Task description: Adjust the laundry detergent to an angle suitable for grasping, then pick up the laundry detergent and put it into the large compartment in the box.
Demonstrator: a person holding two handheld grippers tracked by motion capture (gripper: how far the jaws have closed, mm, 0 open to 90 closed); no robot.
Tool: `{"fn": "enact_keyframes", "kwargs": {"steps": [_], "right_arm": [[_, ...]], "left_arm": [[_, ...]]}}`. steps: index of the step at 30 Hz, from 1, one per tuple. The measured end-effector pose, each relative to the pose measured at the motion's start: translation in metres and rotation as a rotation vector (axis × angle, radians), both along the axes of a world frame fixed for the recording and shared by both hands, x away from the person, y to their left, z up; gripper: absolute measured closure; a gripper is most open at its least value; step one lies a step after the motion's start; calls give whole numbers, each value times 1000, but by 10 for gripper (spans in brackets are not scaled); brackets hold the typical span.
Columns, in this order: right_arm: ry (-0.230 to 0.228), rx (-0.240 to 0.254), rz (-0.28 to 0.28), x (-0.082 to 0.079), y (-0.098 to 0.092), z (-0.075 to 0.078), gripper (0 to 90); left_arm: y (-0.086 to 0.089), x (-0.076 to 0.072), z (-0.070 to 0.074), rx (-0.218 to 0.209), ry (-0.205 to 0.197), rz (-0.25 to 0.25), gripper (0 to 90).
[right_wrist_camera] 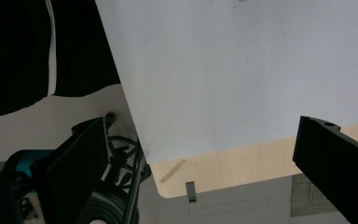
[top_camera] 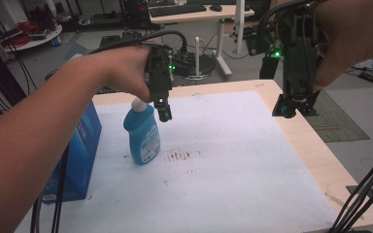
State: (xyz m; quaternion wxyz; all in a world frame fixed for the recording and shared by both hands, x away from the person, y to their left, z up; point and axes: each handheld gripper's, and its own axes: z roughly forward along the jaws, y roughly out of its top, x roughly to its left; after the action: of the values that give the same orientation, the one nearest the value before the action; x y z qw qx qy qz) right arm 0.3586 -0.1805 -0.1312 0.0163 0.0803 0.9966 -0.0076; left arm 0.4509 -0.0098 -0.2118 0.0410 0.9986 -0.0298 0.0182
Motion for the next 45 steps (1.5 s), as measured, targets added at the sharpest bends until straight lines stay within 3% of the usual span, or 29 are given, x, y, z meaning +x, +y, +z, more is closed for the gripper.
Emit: {"fn": "enact_keyframes", "kwargs": {"steps": [20, 22, 25, 30, 32, 38, 39, 45], "right_arm": [[-12, -12, -8, -7, -4, 0, 26], [-13, -11, 3, -7, -3, 0, 26], [-15, -6, 12, -9, -2, 1, 26], [-17, -13, 14, -12, -2, 1, 26], [-21, -11, 18, -12, -2, 1, 26], [-18, -15, 22, -13, 0, -2, 26], [-19, -14, 18, -13, 1, -2, 26], [-17, -18, 25, -13, 4, -2, 26]], "left_arm": [[-4, -9, -3, 16, 2, 14, 18], [-1, -11, -2, 7, 13, 63, 17], [3, -14, 1, -2, 0, 100, 18], [10, -18, 8, -15, 13, 162, 18], [17, -18, 11, -10, 28, 228, 18], [32, -17, 16, -15, 14, 349, 18], [32, -17, 16, -15, 14, 349, 18], [48, -11, 15, -18, 21, 500, 17]]}}
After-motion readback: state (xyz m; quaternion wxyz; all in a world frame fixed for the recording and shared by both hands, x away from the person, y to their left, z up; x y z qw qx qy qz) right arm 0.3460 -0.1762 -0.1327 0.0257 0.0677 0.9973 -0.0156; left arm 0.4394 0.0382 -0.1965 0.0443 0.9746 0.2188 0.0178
